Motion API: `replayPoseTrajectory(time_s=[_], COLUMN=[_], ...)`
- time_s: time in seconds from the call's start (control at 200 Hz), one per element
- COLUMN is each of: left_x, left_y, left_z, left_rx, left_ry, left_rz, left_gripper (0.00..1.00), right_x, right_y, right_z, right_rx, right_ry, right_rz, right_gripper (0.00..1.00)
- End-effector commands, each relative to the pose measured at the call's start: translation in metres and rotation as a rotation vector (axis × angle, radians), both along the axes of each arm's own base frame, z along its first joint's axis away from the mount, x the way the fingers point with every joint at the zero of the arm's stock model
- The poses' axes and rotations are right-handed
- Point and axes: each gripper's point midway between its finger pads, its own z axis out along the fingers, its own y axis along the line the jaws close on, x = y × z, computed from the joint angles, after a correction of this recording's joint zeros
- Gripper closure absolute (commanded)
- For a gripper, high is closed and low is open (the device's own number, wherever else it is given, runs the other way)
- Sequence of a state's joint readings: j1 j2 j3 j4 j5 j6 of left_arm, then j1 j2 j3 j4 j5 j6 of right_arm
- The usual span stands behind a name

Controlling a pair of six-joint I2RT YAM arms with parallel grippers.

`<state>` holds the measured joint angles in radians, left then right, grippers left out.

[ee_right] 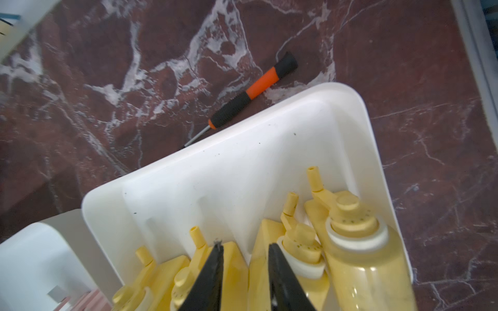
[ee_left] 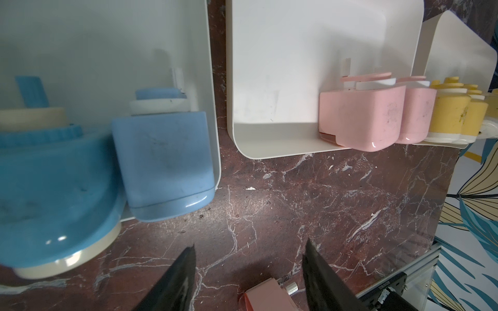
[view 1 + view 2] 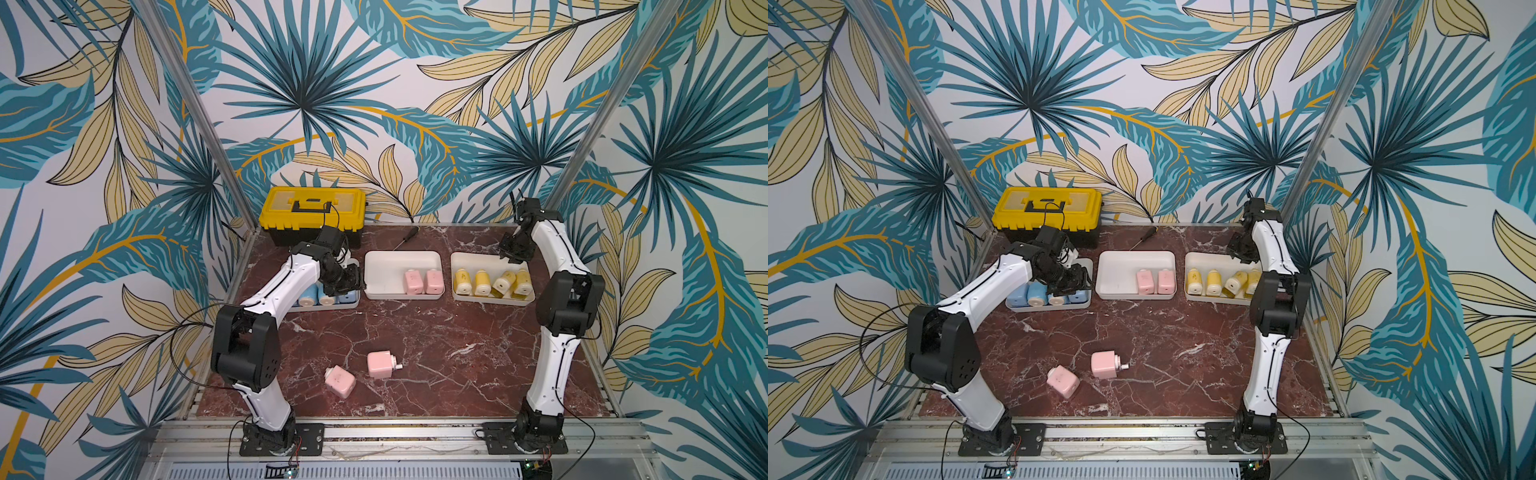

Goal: Place the pencil sharpeners by color into the storage box
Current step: Adjust the pencil sharpener in the storage box.

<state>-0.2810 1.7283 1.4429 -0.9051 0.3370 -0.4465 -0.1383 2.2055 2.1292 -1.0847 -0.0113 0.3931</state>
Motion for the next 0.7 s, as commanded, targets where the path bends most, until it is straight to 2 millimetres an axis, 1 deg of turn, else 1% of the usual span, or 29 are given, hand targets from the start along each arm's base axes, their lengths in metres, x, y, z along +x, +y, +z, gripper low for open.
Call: replayPoseTrajectory(time_s=[0.0,0.09,0.14,0.2,0.275,0.345,0.441,0.566,0.696], left_x=[0.004,0.004,0.005,0.004,0.002,0.001,-0.001,-0.004,-0.007], left_y=[-0.003,-0.004,-0.004,-0.005,-0.006,-0.006,-0.004,-0.004,-0.002], left_z=[0.007,0.009,0.011,0.014,0.020,0.025,0.030,0.031,0.030], left_rx=[-0.006,-0.007,-0.010,-0.015,-0.024,-0.026,-0.024,-0.027,-0.023], left_ry=[-0.023,-0.033,-0.040,-0.046,-0.058,-0.072,-0.087,-0.085,-0.083], left_rz=[-0.002,-0.004,-0.001,-0.002,-0.005,-0.005,-0.004,-0.001,0.001], left_gripper=[0.35,0.35,0.35,0.35,0.35,0.35,0.35,0.35,0.35], right_x=[-0.007,-0.026,-0.040,-0.055,-0.068,-0.079,-0.087,-0.096,-0.095], right_y=[0.009,0.020,0.024,0.030,0.034,0.032,0.034,0.036,0.034], right_z=[0.021,0.033,0.037,0.040,0.041,0.038,0.027,0.003,-0.011], right_rx=[0.020,0.007,-0.016,-0.022,-0.037,-0.045,-0.033,-0.021,-0.013], right_ry=[-0.028,0.014,0.053,0.097,0.129,0.155,0.183,0.255,0.274], right_rz=[-0.008,-0.022,-0.040,-0.052,-0.065,-0.088,-0.097,-0.093,-0.094], right_gripper=[0.61,0.51,0.43,0.37,0.32,0.31,0.30,0.29,0.30])
